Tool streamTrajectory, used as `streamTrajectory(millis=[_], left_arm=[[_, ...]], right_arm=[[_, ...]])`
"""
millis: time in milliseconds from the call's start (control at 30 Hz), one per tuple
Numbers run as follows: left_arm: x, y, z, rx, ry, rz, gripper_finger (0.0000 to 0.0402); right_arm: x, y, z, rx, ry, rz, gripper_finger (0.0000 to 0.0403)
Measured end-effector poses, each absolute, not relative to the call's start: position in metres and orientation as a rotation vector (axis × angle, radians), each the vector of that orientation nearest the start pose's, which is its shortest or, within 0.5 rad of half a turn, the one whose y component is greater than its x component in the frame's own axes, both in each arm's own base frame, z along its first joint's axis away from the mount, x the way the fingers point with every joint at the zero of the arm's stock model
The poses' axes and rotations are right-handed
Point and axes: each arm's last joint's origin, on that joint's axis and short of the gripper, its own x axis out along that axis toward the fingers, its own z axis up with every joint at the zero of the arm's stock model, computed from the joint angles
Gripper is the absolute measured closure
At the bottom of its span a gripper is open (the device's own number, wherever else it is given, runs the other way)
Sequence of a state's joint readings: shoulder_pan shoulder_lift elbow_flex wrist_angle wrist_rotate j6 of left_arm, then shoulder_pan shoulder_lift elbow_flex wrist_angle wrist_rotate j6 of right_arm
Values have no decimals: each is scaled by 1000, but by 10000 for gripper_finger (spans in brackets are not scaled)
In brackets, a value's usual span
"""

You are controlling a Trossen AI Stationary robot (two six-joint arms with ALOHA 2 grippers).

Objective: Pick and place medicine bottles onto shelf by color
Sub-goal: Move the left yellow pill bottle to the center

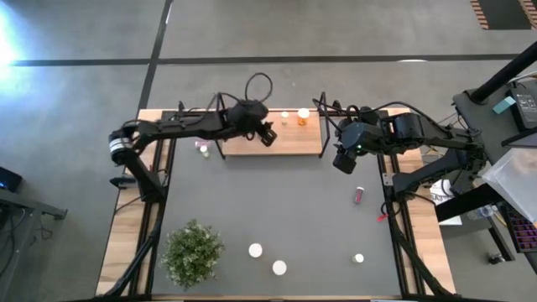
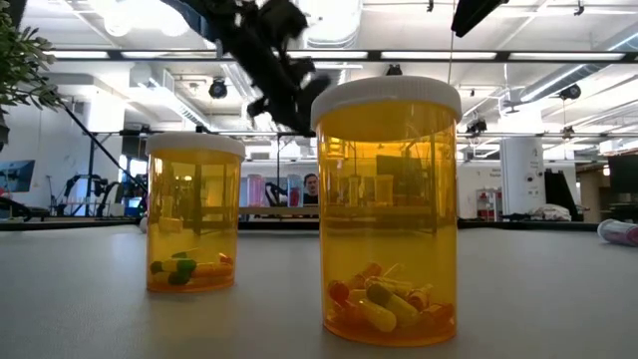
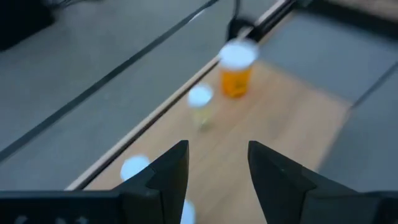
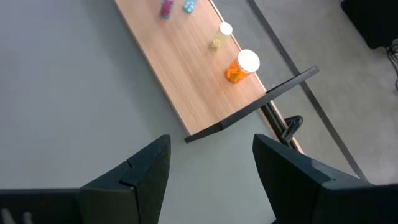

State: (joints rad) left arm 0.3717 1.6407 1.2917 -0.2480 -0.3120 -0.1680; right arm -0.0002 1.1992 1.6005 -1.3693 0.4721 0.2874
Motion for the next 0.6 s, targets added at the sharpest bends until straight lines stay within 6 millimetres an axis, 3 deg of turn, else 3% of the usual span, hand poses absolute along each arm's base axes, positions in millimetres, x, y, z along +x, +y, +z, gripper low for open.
streamTrajectory(millis=[267,433,600], left_arm=[[291,120,349,-149,460,629,252],[253,101,371,-155,505,607,252],[215,83,382,-309,546,625,253]], right_arm=[[179,-13,423,33,875,-565,184],[179,-13,423,33,875,-565,184],[179,-13,423,33,875,-565,184]])
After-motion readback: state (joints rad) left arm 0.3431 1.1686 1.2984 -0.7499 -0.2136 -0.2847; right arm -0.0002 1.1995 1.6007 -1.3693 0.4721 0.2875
